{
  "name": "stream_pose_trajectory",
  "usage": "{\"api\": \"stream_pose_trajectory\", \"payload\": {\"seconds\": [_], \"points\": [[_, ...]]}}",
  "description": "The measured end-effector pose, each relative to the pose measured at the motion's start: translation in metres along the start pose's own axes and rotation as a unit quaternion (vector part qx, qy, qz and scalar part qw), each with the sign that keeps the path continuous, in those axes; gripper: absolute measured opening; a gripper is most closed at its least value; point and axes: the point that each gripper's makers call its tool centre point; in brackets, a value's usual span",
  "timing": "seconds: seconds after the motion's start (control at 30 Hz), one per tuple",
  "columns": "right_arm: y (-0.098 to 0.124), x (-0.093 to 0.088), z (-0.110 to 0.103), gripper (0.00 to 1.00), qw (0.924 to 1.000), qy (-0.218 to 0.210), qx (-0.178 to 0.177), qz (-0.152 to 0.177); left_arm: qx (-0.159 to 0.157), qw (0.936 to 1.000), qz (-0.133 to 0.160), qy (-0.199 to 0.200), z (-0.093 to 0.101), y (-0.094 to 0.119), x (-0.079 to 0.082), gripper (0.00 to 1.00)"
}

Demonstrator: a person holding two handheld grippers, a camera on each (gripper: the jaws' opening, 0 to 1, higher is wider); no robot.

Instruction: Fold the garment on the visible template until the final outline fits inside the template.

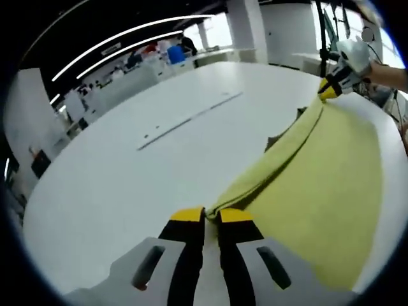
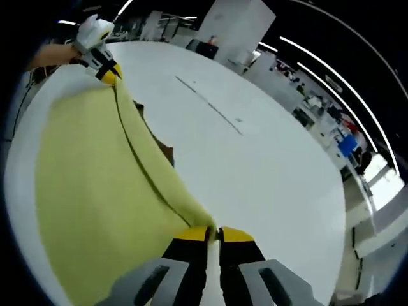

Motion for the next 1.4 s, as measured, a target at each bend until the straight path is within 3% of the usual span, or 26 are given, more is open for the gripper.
{"api": "stream_pose_trajectory", "payload": {"seconds": [0.1, 0.23, 0.3, 0.43, 0.77, 1.1, 1.23, 1.3, 1.4], "points": [[0.003, 0.002, 0.009, 0.0, 0.9997, -0.025, -0.003, 0.006, 0.007, 0.9991, -0.001, 0.042, -0.002, 0.0, 0.001, 0.04], [0.007, -0.005, 0.008, 0.0, 0.9998, -0.016, 0.002, -0.007, 0.012, 0.9987, 0.005, 0.05, -0.003, -0.001, 0.004, 0.04], [0.011, -0.008, 0.004, 0.0, 0.9998, -0.009, 0.008, -0.015, 0.014, 0.9988, 0.004, 0.046, -0.003, -0.002, 0.004, 0.04], [0.015, -0.01, -0.003, 0.11, 0.9993, 0.011, 0.028, -0.021, 0.015, 0.9992, -0.002, 0.038, -0.001, -0.002, 0.001, 0.04], [0.011, -0.011, -0.017, 0.15, 0.9976, 0.023, 0.061, -0.023, 0.017, 0.9994, -0.004, 0.03, -0.001, -0.001, 0.002, 0.04], [-0.002, -0.015, -0.018, 0.12, 0.9956, -0.033, 0.086, -0.019, 0.013, 0.9996, -0.006, 0.024, -0.001, -0.001, 0.002, 0.04], [-0.003, -0.012, -0.024, 0.08, 0.9956, -0.023, 0.089, -0.02, 0.013, 0.9996, -0.009, 0.022, -0.001, -0.001, 0.001, 0.04], [-0.004, -0.014, -0.027, 0.0, 0.9954, -0.014, 0.091, -0.026, 0.012, 0.9996, -0.011, 0.021, -0.001, -0.001, 0.0, 0.04], [-0.005, -0.015, -0.023, 0.0, 0.9963, -0.004, 0.082, -0.027, 0.012, 0.9996, -0.012, 0.023, -0.001, -0.001, -0.001, 0.04]]}}
Point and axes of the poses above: the point that each gripper's makers call its tool centre point, and the gripper's own axes: y roughly backward along the fingers, z roughly to its right, x roughly out of its top, and after that the axes turned 6 degrees about z, right-handed
